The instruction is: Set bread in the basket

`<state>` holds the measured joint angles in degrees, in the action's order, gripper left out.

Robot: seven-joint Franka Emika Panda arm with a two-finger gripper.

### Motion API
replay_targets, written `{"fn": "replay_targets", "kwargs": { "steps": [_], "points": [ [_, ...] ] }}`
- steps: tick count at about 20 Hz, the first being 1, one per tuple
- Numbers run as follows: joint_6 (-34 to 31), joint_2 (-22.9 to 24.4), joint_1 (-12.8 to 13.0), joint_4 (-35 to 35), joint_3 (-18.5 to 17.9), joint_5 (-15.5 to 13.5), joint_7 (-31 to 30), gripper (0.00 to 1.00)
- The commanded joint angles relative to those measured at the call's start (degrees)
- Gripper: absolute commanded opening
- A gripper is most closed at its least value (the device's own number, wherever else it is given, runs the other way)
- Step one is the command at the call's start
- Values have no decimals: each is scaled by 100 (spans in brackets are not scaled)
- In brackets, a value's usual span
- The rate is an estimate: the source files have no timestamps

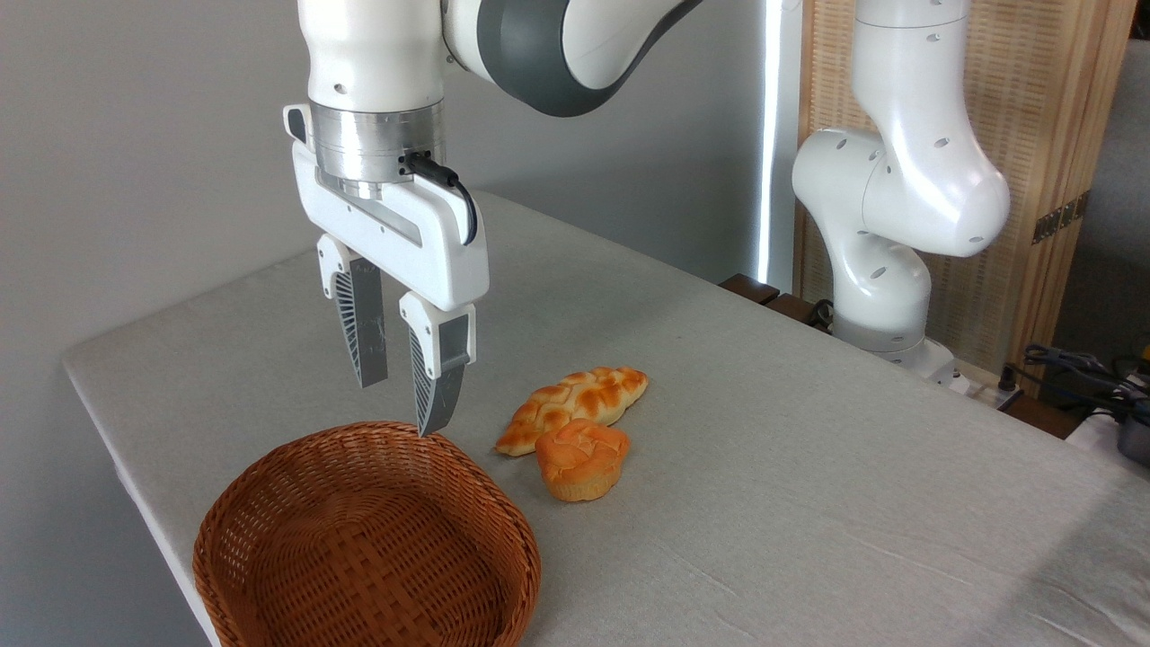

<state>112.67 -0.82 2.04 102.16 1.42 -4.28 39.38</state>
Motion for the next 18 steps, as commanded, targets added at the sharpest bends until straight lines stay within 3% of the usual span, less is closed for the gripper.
{"fn": "replay_targets", "kwargs": {
  "steps": [1,18],
  "points": [
    [10,-94,24,-152,16,-19,-62,100],
    [-87,-173,15,-364,87,-55,-62,100]
  ]
}}
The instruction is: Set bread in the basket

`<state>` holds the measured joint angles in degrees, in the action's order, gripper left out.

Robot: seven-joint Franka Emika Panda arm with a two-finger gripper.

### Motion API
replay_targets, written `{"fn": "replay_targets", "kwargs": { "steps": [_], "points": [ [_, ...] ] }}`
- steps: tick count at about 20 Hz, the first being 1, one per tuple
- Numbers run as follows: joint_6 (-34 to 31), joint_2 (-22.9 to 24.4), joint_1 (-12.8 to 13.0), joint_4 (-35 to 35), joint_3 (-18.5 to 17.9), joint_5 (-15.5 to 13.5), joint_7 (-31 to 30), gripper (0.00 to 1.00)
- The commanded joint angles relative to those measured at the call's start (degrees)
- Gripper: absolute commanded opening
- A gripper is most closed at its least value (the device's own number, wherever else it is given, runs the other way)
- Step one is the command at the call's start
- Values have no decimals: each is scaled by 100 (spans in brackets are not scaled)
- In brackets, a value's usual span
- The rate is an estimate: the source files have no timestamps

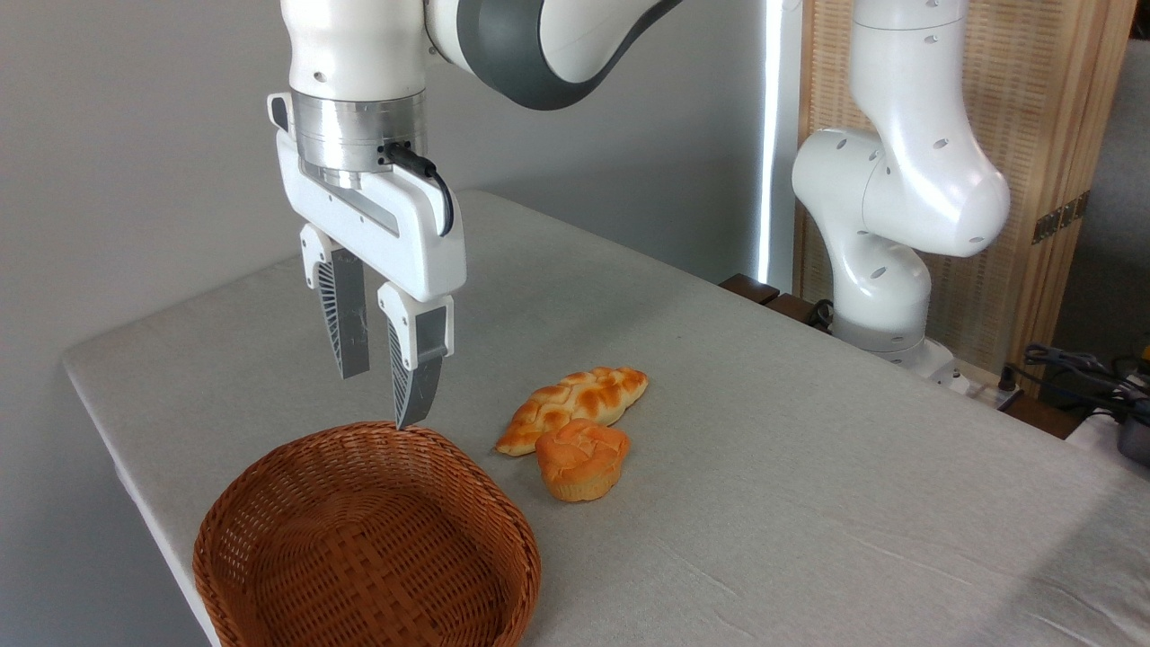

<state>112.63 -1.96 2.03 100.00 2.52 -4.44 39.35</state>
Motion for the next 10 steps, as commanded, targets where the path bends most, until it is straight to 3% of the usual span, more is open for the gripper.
{"fn": "replay_targets", "kwargs": {
  "steps": [1,10],
  "points": [
    [-66,-59,17,-157,-33,-22,-60,100],
    [-83,-59,17,-148,-33,-40,-191,100]
  ]
}}
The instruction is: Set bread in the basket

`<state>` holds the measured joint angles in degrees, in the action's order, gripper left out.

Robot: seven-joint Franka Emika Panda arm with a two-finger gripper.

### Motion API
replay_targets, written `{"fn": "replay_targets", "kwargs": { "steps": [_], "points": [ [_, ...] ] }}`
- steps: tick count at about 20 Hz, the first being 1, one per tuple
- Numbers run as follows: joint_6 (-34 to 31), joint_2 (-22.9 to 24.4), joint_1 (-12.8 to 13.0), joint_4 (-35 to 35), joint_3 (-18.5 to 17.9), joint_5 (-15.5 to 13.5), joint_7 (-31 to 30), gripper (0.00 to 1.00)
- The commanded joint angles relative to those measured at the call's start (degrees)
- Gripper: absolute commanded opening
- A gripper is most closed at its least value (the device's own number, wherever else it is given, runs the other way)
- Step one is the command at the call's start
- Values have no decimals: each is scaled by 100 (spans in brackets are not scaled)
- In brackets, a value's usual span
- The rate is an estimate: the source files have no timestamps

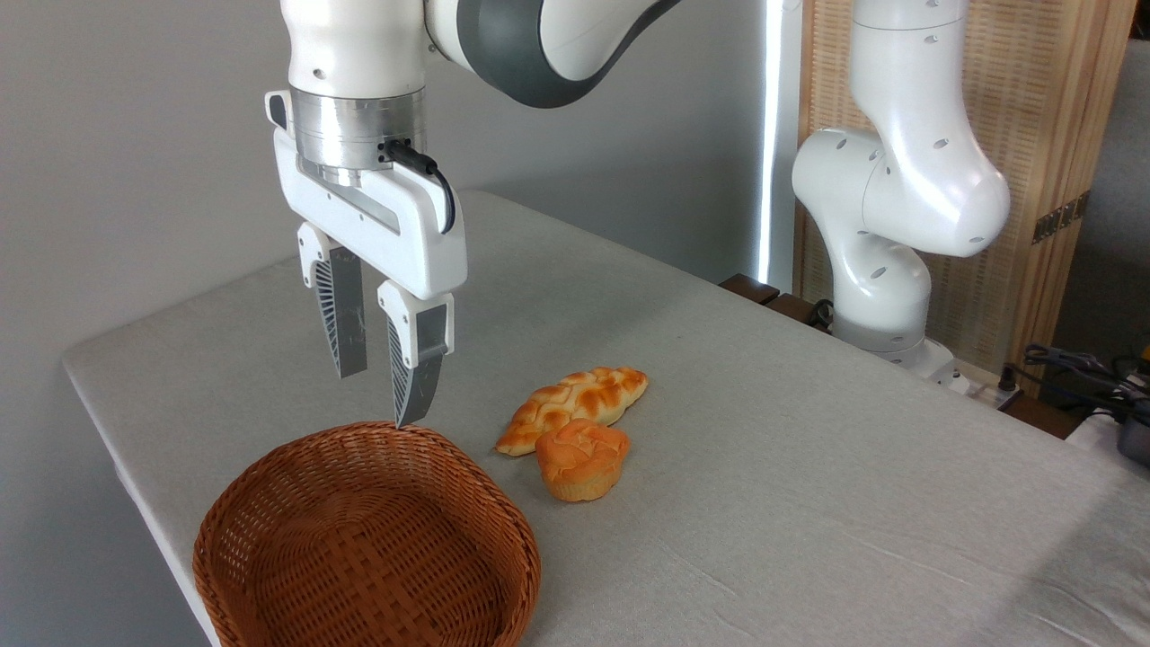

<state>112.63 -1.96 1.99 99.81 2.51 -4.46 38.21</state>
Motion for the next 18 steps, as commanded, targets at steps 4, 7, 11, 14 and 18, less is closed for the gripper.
{"fn": "replay_targets", "kwargs": {
  "steps": [4,7,11,14,18],
  "points": [
    [-83,-59,21,-137,-31,-38,-77,100],
    [-83,-59,21,-137,-31,-38,-95,100],
    [-83,-59,21,-128,-40,-47,-112,100],
    [-83,-68,21,-137,-31,-55,-139,100],
    [-171,-59,21,-128,-31,-29,-130,100]
  ]
}}
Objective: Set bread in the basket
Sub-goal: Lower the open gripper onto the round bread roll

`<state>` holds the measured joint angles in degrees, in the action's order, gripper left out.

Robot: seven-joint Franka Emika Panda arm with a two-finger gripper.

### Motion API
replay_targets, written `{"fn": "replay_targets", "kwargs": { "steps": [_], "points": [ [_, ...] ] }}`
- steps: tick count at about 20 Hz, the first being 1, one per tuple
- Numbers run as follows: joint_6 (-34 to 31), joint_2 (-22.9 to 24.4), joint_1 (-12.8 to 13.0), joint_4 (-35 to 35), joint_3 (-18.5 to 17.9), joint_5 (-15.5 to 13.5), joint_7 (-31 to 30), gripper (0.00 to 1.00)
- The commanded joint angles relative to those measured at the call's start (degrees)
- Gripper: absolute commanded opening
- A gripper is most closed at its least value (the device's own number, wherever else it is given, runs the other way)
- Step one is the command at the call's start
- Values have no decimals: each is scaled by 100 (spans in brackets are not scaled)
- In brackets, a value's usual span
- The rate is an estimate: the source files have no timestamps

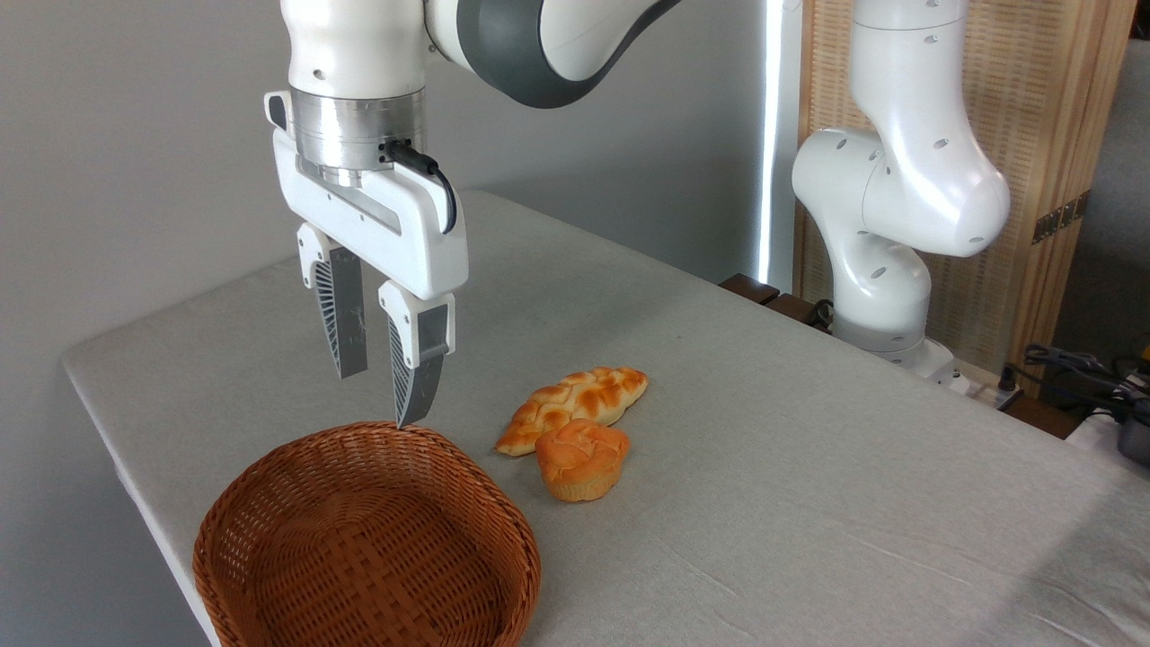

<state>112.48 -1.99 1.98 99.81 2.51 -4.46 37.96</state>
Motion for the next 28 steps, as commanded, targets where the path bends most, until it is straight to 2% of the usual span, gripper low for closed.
{"fn": "replay_targets", "kwargs": {
  "steps": [1,5,9,13,15,20,28],
  "points": [
    [-156,-56,22,-111,-22,-29,-105,100],
    [-455,101,13,117,-22,-29,-281,100],
    [-490,427,-14,767,-75,-3,-237,100],
    [-464,769,-22,1496,-84,6,157,100],
    [-429,919,-22,1769,-267,6,448,100],
    [1,919,-22,2262,-286,6,756,100],
    [20,884,-31,2517,-321,15,1205,100]
  ]
}}
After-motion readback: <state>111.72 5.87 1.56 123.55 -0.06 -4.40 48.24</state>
